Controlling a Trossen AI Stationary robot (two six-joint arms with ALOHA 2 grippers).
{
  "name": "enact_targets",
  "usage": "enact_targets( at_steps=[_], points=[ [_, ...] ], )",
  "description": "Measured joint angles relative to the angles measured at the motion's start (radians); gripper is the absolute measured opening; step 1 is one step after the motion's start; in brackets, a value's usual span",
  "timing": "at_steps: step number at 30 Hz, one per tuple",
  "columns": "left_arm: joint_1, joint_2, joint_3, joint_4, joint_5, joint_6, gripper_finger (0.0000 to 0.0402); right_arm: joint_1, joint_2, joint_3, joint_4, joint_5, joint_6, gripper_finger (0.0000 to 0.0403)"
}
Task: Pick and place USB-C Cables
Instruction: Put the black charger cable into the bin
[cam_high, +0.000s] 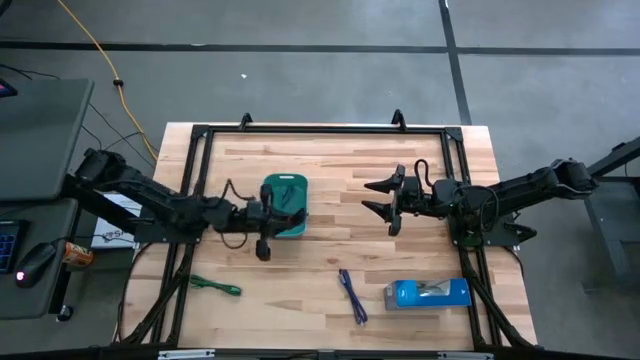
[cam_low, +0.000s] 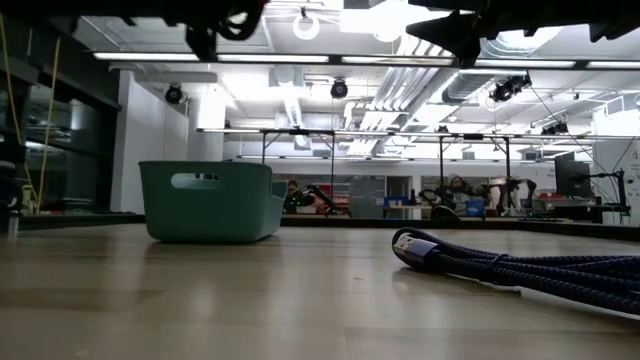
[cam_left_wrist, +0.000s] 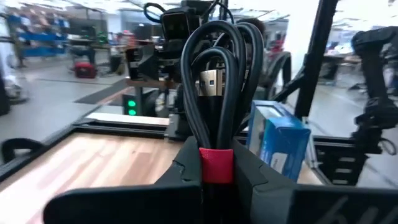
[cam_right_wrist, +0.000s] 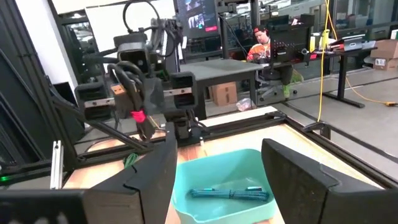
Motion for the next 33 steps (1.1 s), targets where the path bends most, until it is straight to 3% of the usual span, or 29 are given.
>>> enact_targets(
  at_steps=[5,27,33],
  points=[
    [0.077,0.047,0.000,0.029,0.068,-0.045,0.0008,0.000,0.053,0.000,0.048,0.002,-0.019,0.0227],
    [0.097,0.049,-0.001,0.027,0.042,-0.040,0.0008,0.000,0.080,0.000,0.068,0.006,-0.035,0.0227],
    [0.097,0.048,-0.001,-0.055,-0.081,-0.059,0.0008,0.000,0.080,0.000,0.067,0.006,-0.035,0.0227]
  ],
)
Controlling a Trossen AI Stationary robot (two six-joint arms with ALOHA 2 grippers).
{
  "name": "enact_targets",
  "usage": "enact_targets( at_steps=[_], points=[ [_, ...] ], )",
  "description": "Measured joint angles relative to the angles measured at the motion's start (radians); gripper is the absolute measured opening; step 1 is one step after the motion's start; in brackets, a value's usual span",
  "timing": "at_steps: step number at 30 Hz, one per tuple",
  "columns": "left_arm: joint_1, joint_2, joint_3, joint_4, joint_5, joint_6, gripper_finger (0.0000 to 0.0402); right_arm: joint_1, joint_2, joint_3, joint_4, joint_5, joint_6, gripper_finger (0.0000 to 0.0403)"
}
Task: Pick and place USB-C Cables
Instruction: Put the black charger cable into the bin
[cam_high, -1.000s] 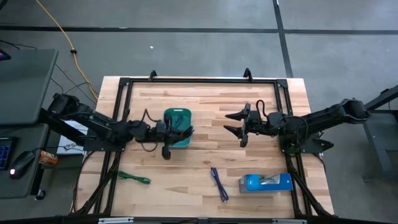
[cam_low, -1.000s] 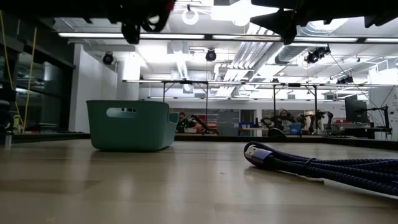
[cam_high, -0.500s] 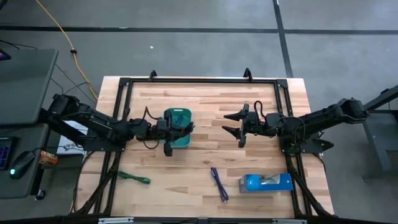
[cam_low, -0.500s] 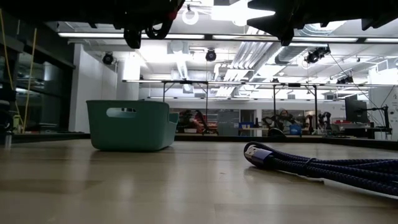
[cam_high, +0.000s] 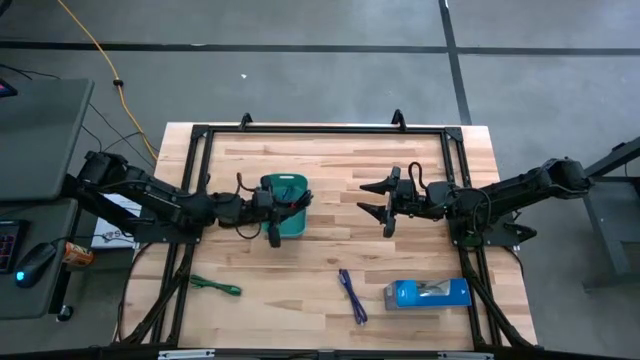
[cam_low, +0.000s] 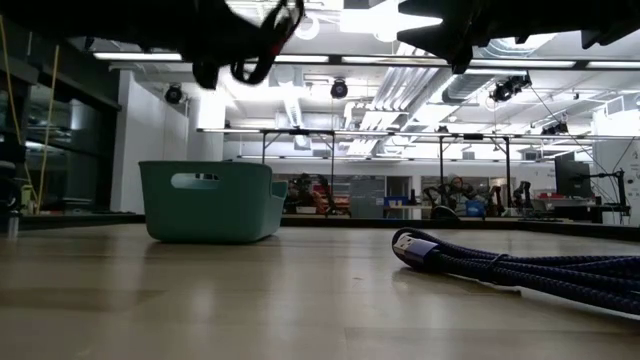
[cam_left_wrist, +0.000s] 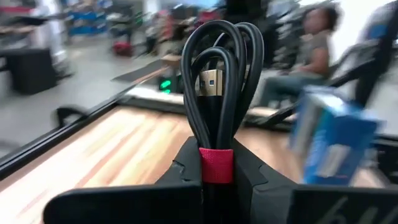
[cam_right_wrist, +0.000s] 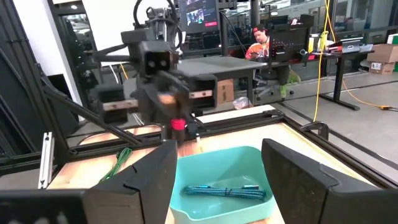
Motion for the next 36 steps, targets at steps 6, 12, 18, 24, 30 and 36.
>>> enact_targets(
  at_steps=[6,12,18,24,30,36],
  points=[
    [0.043,0.000,0.045,-0.282,-0.097,-0.172,0.0008,0.000,0.000,0.000,0.001,0.025,0.000,0.0227],
    [0.076,0.038,0.146,-0.658,-0.180,-0.387,0.0008,-0.007,0.000,0.000,-0.001,0.041,0.004,0.0227],
    [0.098,0.094,0.213,-0.921,-0.184,-0.563,0.0008,-0.009,0.000,0.000,-0.001,0.040,0.014,0.0227],
    [0.112,0.147,0.228,-0.966,-0.069,-0.624,0.0008,-0.009,0.000,0.000,-0.002,0.039,0.027,0.0227],
    [0.112,0.171,0.228,-0.977,-0.039,-0.674,0.0008,-0.010,0.000,0.000,-0.001,0.039,0.025,0.0227],
    [0.116,0.171,0.228,-1.022,-0.024,-0.713,0.0008,-0.013,0.000,0.000,-0.001,0.038,0.027,0.0227]
  ],
)
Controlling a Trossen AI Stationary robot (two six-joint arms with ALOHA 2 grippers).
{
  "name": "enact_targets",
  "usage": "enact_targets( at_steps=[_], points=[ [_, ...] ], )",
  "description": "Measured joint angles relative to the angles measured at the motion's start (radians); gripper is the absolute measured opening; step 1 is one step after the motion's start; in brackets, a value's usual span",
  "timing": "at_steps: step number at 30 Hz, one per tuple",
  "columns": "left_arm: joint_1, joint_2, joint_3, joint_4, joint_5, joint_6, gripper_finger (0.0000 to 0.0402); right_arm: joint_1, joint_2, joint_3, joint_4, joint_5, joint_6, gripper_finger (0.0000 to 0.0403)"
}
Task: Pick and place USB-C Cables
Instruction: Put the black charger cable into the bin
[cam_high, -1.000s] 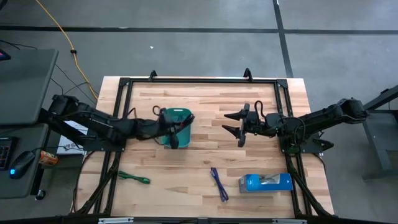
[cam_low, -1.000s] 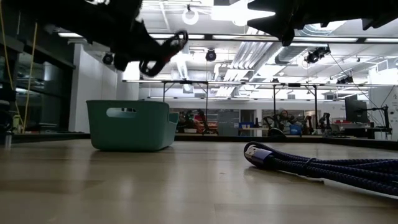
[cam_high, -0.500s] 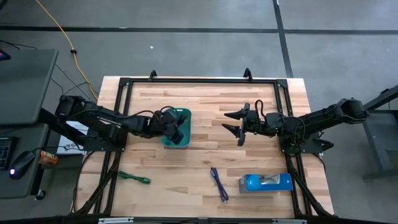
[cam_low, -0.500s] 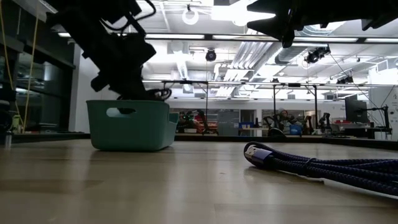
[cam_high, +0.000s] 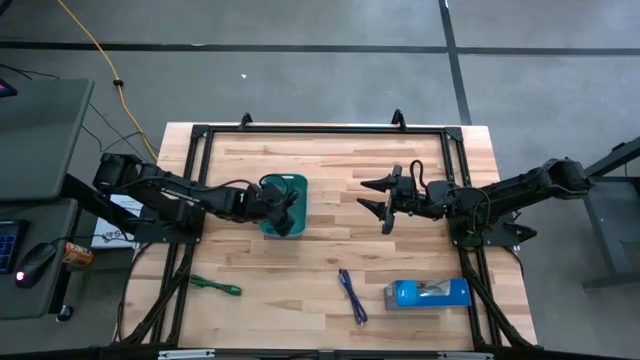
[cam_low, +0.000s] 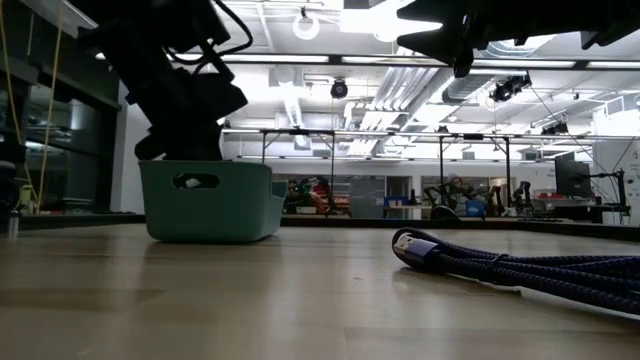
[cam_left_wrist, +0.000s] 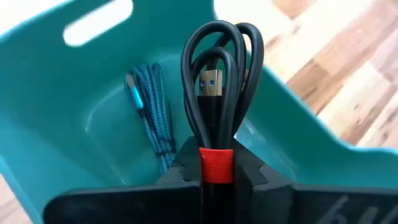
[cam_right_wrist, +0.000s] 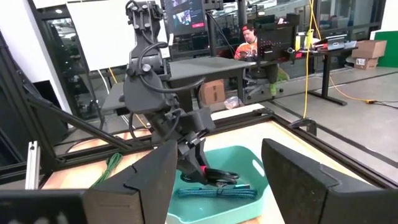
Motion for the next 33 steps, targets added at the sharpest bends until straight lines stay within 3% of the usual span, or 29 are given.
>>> enact_targets(
  at_steps=[12,33],
  points=[
    [0.002,0.000,0.000,-0.030,0.103,-0.002,0.0008,0.000,0.000,0.000,0.000,0.000,0.007,0.0227],
    [0.001,0.020,0.000,-0.130,0.140,-0.045,0.0008,0.000,0.000,0.000,0.000,0.000,0.007,0.0227]
  ],
)
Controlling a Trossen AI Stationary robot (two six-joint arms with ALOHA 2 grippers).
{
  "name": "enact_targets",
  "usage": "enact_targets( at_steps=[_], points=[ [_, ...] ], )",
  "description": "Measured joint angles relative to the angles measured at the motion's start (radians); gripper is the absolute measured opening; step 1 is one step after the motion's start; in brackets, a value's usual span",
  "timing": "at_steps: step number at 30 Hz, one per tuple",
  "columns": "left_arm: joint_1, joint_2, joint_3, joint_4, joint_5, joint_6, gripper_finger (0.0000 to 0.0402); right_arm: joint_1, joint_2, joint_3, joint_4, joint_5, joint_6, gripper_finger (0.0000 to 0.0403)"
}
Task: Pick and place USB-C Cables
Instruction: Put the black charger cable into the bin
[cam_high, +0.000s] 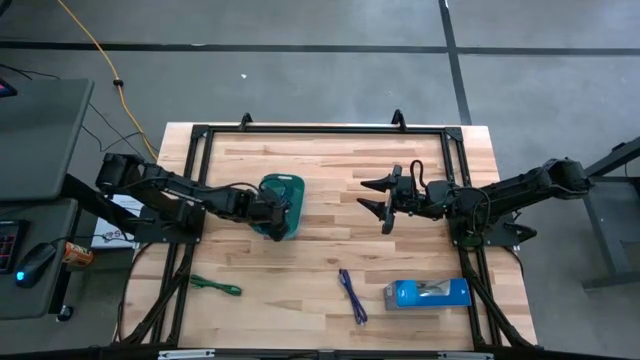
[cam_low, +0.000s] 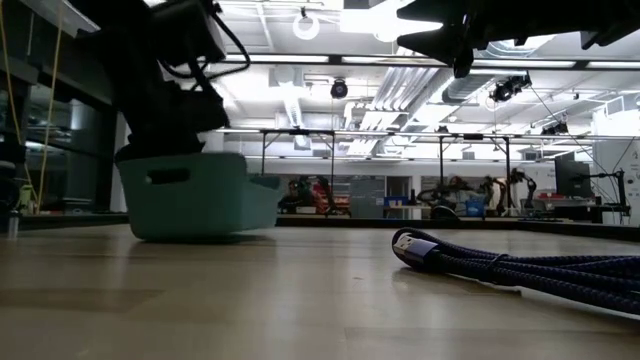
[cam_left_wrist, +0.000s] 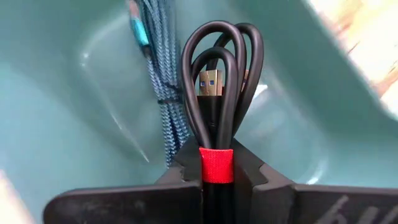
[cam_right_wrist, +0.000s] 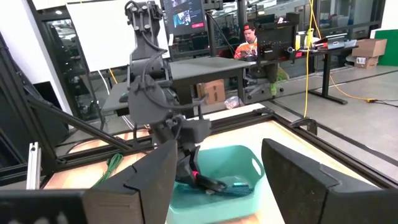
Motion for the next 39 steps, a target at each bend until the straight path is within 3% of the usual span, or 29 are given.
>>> enact_targets(
  at_steps=[10,39],
  points=[
    [0.025,0.128,0.021,0.085,0.085,0.054,0.0017,0.000,0.000,0.000,-0.004,0.000,0.000,0.0227],
    [0.013,0.125,0.045,0.086,0.073,0.107,0.0056,0.000,0.000,0.000,-0.007,0.000,0.000,0.0227]
  ],
)
